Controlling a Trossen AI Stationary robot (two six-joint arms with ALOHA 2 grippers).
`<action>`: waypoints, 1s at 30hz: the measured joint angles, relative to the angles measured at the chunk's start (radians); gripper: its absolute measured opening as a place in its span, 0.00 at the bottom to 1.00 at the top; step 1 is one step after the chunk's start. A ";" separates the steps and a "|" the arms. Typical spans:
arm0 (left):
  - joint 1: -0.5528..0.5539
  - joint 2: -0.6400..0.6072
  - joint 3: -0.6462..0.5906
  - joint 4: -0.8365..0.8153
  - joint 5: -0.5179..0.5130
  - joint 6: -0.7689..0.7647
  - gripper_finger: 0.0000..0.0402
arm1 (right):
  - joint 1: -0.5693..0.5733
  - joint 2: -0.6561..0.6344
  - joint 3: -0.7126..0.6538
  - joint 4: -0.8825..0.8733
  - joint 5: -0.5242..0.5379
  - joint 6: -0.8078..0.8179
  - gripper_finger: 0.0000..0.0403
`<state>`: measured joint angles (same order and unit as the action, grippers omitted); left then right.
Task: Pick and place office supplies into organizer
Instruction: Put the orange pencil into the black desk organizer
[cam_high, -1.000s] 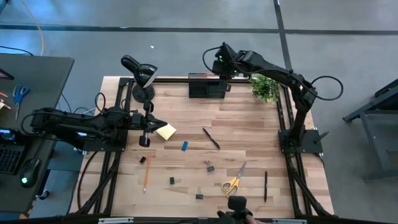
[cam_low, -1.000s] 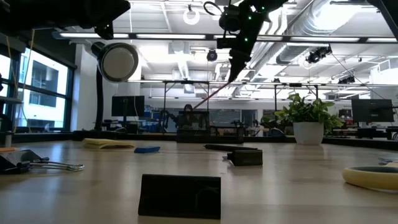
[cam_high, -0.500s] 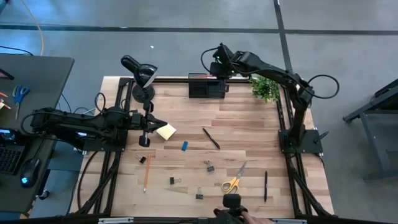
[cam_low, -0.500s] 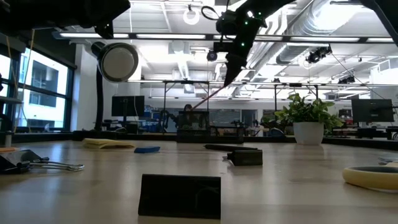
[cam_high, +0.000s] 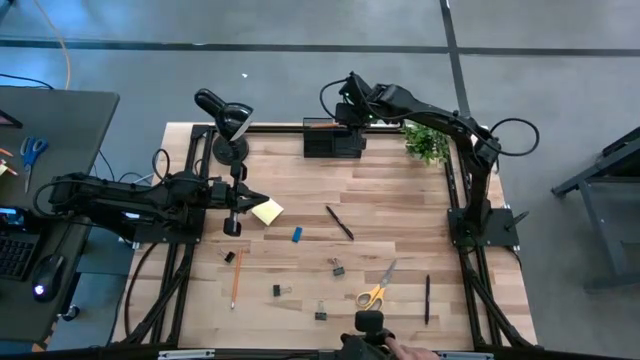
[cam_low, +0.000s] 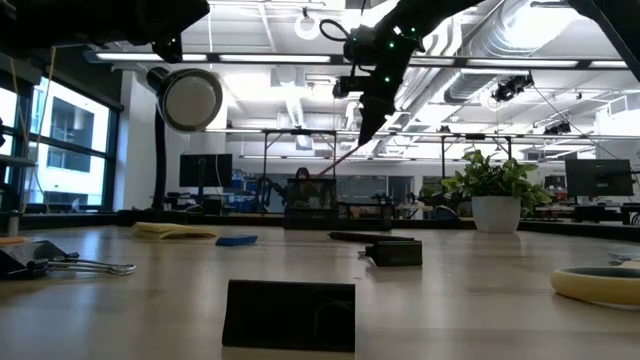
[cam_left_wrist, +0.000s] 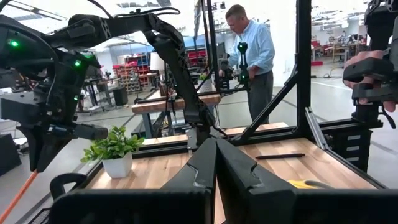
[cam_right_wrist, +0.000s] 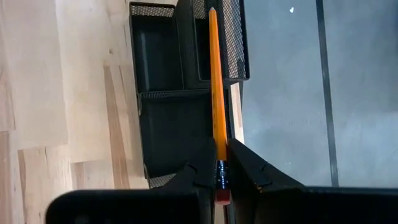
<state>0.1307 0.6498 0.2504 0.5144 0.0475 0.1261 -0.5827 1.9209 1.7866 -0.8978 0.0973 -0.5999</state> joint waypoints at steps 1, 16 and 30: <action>0.000 0.000 0.000 0.000 0.000 0.000 0.00 | 0.000 0.000 0.000 0.000 0.000 -0.004 0.03; 0.000 0.000 0.000 0.000 0.000 0.000 0.00 | 0.000 0.000 0.000 0.006 0.000 -0.021 0.03; 0.000 0.000 0.000 -0.009 0.000 0.000 0.00 | 0.000 0.000 0.000 0.008 0.000 -0.018 0.06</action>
<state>0.1308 0.6502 0.2504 0.5054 0.0471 0.1261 -0.5827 1.9205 1.7866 -0.8902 0.0978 -0.6181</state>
